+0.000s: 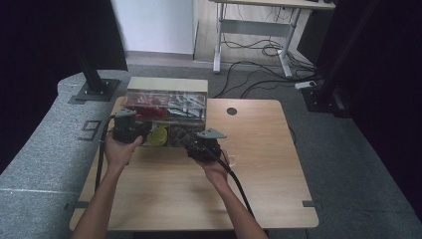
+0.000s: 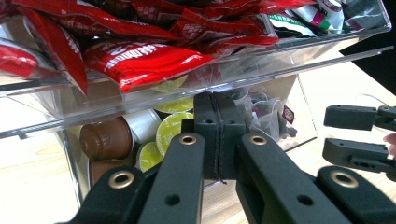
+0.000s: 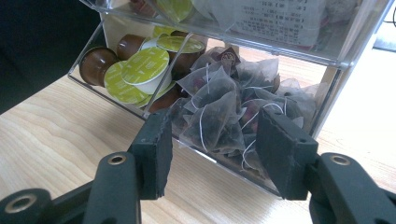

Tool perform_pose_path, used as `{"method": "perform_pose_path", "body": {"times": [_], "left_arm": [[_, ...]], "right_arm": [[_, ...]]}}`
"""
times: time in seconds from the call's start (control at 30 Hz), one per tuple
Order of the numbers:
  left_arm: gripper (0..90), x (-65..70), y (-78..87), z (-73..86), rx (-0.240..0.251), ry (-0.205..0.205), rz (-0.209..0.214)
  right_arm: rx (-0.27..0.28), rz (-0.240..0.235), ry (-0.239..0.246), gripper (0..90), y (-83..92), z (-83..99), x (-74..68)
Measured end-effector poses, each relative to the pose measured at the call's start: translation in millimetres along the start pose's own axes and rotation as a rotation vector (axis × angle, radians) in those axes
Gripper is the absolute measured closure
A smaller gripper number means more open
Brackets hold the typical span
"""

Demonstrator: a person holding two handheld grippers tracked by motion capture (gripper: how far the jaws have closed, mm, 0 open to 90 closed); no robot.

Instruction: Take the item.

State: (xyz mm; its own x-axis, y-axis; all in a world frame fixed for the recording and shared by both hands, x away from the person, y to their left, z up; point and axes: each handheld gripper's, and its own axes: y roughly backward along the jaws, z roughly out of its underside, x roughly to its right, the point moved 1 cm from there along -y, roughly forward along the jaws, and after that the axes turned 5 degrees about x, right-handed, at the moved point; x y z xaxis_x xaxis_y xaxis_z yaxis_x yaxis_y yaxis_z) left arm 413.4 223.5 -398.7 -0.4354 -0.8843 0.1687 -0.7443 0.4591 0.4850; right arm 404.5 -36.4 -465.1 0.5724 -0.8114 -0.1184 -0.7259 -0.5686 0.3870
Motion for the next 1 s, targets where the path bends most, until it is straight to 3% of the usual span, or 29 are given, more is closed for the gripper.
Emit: {"method": "perform_pose_path", "body": {"times": [1.0], "left_arm": [[89.1,0.0,-0.1,0.1,-0.005,0.001,0.008]], "right_arm": [[-0.015,0.024,0.004,52.2,-38.1,-2.4,-2.2]]}}
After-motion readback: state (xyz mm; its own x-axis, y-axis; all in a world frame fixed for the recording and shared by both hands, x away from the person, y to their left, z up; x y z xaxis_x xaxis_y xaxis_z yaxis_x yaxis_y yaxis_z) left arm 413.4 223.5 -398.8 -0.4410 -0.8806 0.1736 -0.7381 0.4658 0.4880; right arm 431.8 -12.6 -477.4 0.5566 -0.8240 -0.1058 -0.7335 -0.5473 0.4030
